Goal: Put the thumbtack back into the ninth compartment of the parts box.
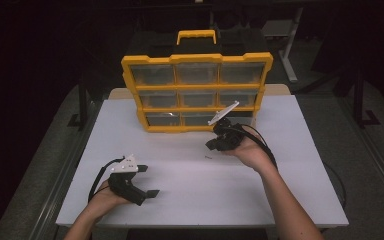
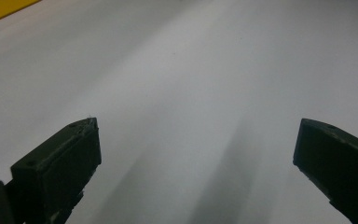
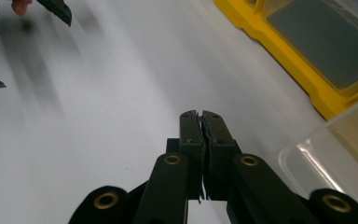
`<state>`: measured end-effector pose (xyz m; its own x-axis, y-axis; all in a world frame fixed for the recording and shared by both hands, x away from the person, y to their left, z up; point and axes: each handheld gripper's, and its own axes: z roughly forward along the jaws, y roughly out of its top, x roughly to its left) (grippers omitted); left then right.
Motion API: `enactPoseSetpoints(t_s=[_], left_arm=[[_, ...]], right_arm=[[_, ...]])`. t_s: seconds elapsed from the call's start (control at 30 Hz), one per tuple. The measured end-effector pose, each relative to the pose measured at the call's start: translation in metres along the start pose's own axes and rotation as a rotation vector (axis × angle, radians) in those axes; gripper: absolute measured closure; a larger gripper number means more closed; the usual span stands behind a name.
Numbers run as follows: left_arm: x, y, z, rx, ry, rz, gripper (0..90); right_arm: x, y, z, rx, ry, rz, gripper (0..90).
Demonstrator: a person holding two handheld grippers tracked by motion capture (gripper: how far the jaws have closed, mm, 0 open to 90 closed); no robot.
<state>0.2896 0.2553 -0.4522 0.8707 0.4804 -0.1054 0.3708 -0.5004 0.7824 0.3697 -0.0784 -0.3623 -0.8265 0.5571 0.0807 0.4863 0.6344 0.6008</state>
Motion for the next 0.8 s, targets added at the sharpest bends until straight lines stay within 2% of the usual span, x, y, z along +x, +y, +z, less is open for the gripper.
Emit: enactPoseSetpoints(t_s=[0.2, 0.53, 0.8], left_arm=[[0.0, 0.0, 0.0, -0.001, 0.001, 0.0, 0.6], [0.0, 0.0, 0.0, 0.0, 0.002, 0.002, 0.6], [0.0, 0.0, 0.0, -0.001, 0.002, 0.001, 0.6]], right_arm=[[-0.003, 0.001, -0.015, -0.039, -0.014, 0.0, 86.8], [-0.012, -0.002, -0.034, -0.089, -0.044, 0.031, 86.8], [-0.027, -0.009, -0.046, -0.109, -0.107, 0.063, 86.8]])
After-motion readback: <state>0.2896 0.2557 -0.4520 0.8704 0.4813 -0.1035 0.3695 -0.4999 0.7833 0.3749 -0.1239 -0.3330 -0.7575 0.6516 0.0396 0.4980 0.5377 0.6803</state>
